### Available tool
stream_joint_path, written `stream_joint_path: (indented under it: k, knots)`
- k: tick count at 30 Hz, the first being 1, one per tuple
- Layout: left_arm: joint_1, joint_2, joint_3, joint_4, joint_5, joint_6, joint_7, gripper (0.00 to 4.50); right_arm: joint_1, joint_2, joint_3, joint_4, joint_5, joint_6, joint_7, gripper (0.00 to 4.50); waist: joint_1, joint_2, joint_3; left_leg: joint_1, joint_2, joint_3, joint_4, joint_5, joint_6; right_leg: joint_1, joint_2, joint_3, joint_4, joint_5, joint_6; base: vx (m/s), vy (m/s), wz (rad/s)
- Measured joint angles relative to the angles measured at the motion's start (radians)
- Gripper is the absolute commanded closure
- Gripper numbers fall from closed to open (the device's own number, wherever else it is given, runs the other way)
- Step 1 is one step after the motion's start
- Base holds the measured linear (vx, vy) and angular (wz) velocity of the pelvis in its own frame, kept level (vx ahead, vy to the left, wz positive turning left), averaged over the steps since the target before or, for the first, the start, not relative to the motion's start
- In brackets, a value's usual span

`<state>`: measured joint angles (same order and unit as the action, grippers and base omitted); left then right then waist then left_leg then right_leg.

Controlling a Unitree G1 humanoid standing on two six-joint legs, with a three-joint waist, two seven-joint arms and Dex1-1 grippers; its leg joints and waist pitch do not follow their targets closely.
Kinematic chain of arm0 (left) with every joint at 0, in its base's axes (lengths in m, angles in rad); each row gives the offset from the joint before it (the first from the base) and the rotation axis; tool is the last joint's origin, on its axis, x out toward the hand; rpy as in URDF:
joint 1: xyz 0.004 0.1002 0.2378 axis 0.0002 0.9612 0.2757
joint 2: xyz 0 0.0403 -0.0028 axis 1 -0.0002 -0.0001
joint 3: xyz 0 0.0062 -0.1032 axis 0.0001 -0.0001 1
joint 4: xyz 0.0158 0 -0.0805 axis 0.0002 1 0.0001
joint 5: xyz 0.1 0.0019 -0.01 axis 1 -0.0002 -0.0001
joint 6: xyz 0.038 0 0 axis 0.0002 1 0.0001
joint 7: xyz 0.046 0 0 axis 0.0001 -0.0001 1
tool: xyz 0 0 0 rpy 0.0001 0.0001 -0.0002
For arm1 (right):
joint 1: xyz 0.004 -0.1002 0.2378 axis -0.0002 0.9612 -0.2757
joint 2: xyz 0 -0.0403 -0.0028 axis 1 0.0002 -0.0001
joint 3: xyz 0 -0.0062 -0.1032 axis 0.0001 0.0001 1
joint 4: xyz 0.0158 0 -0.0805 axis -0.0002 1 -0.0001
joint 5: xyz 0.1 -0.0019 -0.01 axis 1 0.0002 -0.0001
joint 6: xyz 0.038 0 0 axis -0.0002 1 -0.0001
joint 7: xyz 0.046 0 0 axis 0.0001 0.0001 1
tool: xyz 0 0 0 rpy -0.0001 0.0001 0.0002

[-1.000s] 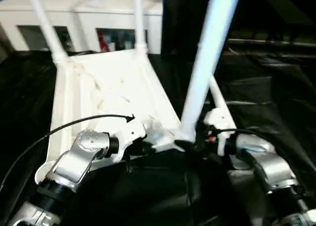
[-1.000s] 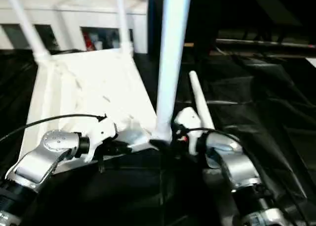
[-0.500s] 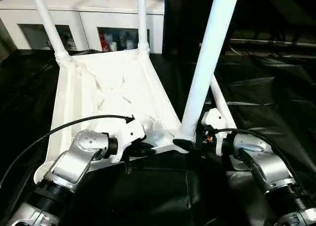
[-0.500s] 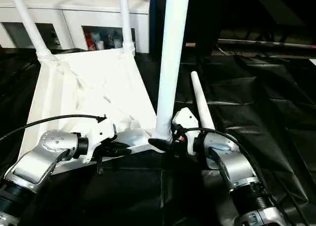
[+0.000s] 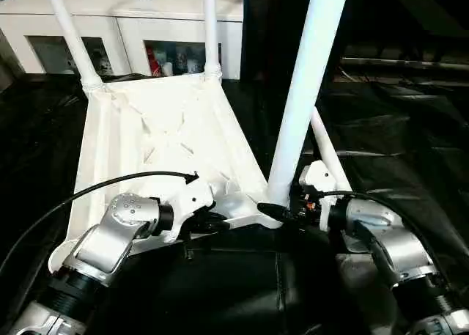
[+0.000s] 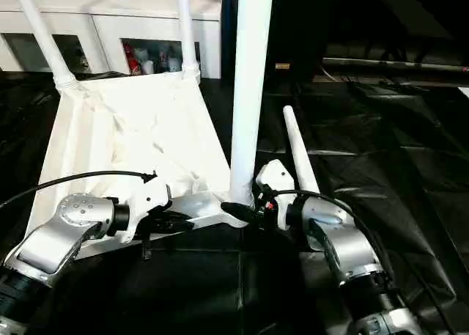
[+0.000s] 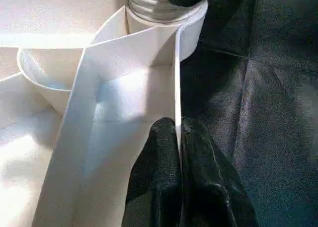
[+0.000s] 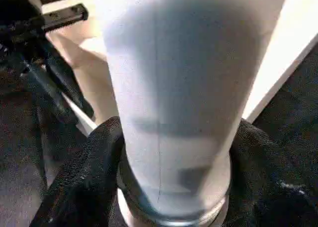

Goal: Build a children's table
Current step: Rotate leg to tighten

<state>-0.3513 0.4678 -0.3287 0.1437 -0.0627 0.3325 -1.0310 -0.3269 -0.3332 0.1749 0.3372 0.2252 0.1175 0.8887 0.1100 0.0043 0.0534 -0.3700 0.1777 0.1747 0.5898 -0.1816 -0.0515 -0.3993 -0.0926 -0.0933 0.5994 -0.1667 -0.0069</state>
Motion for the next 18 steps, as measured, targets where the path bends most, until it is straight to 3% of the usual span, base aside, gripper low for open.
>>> stream_joint_path:
  k: [6, 14, 18]
  knots:
    - [-0.065, -0.105, 0.011, 0.103, 0.058, 0.024, 0.163, 4.50, -0.088, 0.177, -0.080, 0.195, -0.019, -0.050, -0.325, 1.84, -0.026, 0.003, -0.001, 0.004, 0.000, 0.000, -0.001, 0.000, 0.000, 0.001, 0.000, -0.001, 0.000, 0.000, 0.000, 0.000, 0.000, 0.00]
    - [-0.147, -0.278, 0.018, 0.198, 0.115, 0.125, 0.399, 4.50, -0.249, 0.311, -0.143, 0.431, -0.069, -0.097, -0.742, 1.85, -0.032, 0.002, -0.001, 0.002, -0.001, -0.003, 0.002, 0.000, 0.000, 0.003, -0.001, -0.003, -0.010, 0.000, 0.000, 0.000, 0.000, 0.00]
    - [-0.154, -0.316, 0.017, 0.200, 0.124, 0.153, 0.447, 4.50, -0.283, 0.322, -0.158, 0.487, -0.080, -0.123, -0.789, 1.85, -0.033, 0.002, -0.002, 0.002, -0.002, -0.002, 0.002, 0.000, 0.000, 0.005, -0.001, -0.003, -0.015, 0.000, 0.000, 0.000, 0.000, 0.00]
